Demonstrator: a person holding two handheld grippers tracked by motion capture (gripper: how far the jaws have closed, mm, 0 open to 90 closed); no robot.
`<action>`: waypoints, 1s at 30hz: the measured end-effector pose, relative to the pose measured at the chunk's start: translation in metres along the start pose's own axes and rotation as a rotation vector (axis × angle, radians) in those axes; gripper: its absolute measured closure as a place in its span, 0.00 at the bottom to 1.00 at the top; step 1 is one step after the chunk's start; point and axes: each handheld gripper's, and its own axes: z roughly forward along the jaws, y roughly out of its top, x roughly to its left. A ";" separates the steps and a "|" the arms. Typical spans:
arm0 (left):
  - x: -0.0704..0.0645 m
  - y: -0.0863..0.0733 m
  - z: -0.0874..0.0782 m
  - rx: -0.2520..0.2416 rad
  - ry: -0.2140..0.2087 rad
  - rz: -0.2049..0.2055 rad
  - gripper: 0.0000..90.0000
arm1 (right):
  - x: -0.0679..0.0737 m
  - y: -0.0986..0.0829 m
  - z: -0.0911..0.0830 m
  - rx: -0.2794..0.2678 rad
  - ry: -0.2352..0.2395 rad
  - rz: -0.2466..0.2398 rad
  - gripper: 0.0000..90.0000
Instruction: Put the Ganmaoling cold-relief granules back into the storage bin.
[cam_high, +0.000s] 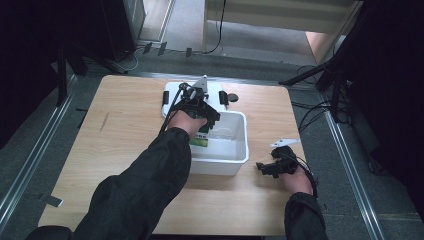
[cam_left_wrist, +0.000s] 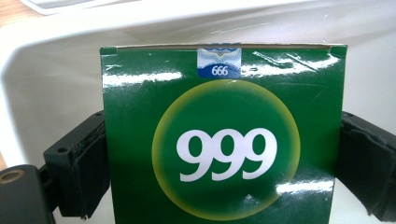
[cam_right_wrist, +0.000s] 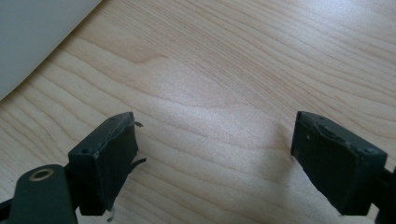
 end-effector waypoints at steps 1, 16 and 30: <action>0.000 0.000 0.000 0.001 0.001 -0.004 0.05 | 0.000 0.000 0.000 0.000 -0.001 0.000 0.16; 0.002 -0.001 0.006 0.010 -0.010 0.002 0.05 | 0.000 0.000 0.000 0.002 0.002 0.001 0.16; 0.002 -0.004 -0.031 -0.023 -0.068 0.054 0.05 | 0.000 0.000 0.000 0.008 0.002 0.004 0.16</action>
